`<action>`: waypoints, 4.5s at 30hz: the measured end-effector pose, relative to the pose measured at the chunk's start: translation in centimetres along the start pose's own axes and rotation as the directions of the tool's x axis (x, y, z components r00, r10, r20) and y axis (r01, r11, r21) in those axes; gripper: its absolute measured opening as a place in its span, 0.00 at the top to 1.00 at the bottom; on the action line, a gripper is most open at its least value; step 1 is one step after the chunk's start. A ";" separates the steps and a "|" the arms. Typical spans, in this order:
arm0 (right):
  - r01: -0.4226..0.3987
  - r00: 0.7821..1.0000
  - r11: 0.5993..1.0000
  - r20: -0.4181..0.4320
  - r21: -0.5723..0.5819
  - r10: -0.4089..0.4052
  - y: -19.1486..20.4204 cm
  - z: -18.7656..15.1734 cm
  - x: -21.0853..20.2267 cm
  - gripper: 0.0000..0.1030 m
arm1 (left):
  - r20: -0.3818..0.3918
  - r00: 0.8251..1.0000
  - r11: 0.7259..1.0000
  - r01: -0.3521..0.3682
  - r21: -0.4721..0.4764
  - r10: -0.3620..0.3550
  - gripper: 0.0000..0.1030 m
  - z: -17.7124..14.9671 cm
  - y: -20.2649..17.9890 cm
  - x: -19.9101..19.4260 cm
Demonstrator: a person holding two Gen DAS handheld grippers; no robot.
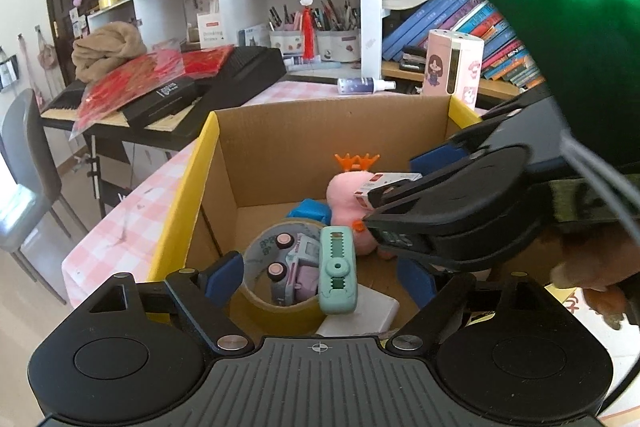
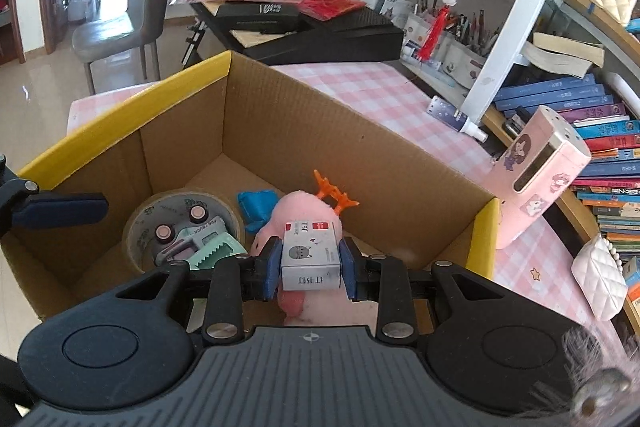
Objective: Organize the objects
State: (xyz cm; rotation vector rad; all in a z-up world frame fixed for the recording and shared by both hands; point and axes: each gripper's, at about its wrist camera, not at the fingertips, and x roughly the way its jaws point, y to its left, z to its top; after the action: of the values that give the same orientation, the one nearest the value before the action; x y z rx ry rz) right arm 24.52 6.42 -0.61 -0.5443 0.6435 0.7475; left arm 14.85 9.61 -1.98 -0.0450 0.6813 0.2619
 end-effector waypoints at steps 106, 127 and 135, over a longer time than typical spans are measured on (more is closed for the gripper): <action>0.582 0.795 0.548 -0.277 0.601 -0.540 5.3 -22.0 -21.9 0.00 | 0.034 0.988 0.978 0.146 0.149 -0.153 0.00 -8.2 -6.0 -12.9; 0.582 0.795 0.547 -0.278 0.602 -0.539 5.3 -21.9 -22.0 0.00 | 0.033 0.988 0.978 0.145 0.149 -0.151 0.00 -8.3 -5.9 -12.8; 0.582 0.795 0.547 -0.280 0.601 -0.538 5.3 -21.9 -22.0 0.00 | 0.024 0.988 0.978 0.147 0.147 -0.152 0.00 -8.4 -5.9 -12.6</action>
State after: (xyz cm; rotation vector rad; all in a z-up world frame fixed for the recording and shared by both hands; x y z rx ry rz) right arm 0.84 -14.29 -1.28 -0.0738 0.6896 -0.1507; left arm 1.72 0.05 -0.83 0.0471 0.6565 0.0680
